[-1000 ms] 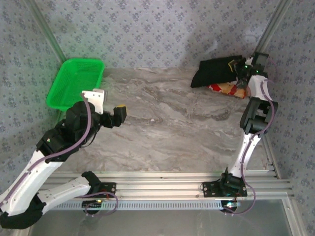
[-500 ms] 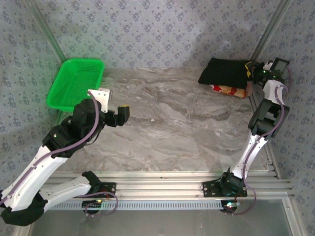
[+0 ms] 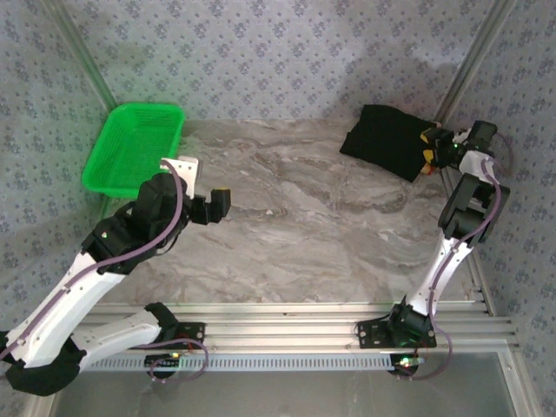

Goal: Fold and stack the t-shirts

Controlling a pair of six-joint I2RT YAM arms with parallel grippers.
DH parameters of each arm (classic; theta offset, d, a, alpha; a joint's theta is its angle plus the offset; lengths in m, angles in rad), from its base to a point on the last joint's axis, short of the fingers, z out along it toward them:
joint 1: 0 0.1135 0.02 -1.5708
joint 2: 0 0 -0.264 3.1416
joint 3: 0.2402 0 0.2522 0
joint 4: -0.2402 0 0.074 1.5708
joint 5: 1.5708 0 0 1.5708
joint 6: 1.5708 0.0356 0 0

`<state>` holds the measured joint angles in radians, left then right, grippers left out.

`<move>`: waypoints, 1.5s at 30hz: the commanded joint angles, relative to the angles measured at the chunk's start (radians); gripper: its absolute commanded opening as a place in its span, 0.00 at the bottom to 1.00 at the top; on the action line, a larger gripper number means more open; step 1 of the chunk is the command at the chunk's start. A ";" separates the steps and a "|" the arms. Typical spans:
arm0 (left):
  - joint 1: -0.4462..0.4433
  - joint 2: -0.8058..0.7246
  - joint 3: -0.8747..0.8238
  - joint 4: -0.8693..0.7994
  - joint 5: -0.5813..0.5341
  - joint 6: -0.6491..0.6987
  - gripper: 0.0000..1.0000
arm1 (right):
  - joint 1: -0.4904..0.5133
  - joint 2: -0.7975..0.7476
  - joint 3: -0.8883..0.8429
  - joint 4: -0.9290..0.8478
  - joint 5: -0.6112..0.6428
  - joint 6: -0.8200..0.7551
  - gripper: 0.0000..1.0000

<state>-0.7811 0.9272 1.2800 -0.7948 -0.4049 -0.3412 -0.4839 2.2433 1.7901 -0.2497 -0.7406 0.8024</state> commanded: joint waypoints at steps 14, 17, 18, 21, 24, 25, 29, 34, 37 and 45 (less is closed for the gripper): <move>0.151 -0.014 -0.079 0.169 0.098 -0.038 1.00 | 0.104 -0.681 -0.773 -0.063 0.091 -0.209 0.80; 0.288 -0.052 -0.247 0.262 0.165 -0.107 1.00 | 0.254 -0.892 -0.920 -0.108 0.241 -0.380 0.83; 0.327 -0.069 -0.315 0.298 0.159 -0.116 1.00 | 0.319 -0.961 -0.960 -0.124 0.349 -0.449 0.84; 0.445 -0.105 -0.511 0.415 0.135 -0.124 1.00 | 0.412 -1.151 -1.107 -0.078 0.595 -0.545 1.00; 0.533 -0.126 -0.680 0.560 0.095 -0.084 1.00 | 0.381 -1.267 -1.233 0.033 0.694 -0.549 1.00; 0.557 -0.127 -0.726 0.617 0.084 -0.064 1.00 | 0.385 -1.290 -1.266 0.098 0.710 -0.561 1.00; 0.615 -0.105 -0.875 0.863 0.089 0.053 1.00 | 0.425 -1.299 -1.442 0.405 0.852 -0.655 1.00; 0.706 0.005 -0.917 1.071 0.147 0.146 1.00 | 0.432 -1.144 -1.504 0.709 0.862 -0.688 1.00; 0.759 0.112 -0.968 1.261 0.220 0.165 1.00 | 0.445 -0.991 -1.489 0.935 0.849 -0.724 1.00; 0.784 0.436 -0.891 1.496 0.312 0.298 1.00 | 0.434 -0.728 -1.430 1.103 0.816 -0.781 1.00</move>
<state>-0.0063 1.3136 0.3229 0.5453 -0.1555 -0.1329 -0.0555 1.5017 0.3416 0.7609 0.0654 0.0605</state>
